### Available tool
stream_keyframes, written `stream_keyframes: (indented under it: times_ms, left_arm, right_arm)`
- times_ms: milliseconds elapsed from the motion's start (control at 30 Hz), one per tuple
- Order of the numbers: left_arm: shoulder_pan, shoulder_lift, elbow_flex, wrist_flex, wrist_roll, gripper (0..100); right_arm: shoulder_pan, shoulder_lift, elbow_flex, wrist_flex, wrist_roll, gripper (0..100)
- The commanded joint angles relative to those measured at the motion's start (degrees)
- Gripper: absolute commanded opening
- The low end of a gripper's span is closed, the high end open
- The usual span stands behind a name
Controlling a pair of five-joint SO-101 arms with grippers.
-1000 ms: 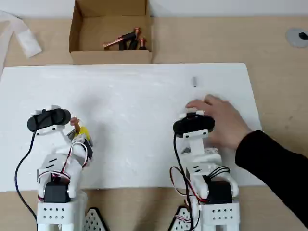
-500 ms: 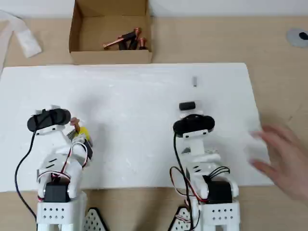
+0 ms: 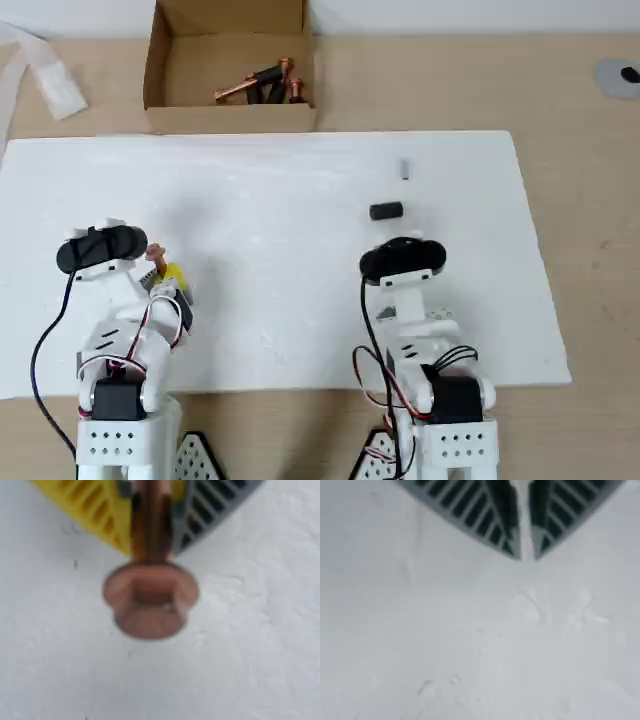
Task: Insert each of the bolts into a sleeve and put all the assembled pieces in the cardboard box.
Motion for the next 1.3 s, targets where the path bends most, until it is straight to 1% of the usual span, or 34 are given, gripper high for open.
stream_keyframes:
  times_ms: [0,1000,1167,1267]
  left_arm:
    - [-0.79,-0.66,0.62,0.09,0.09,1]
    - [-0.79,-0.66,0.62,0.09,0.09,1]
    - [-0.79,-0.66,0.62,0.09,0.09,1]
    - [-0.79,-0.66,0.62,0.09,0.09,1]
  right_arm:
    - [-0.66,-6.46,-0.04,-1.23,0.53,1.0]
    - [-1.27,-6.46,-0.22,-0.79,0.53,1.0]
    - [-1.01,-6.46,-0.40,-1.14,0.09,1.0]
    - [-0.31,-6.29,-2.15,-1.05,-1.49,0.9]
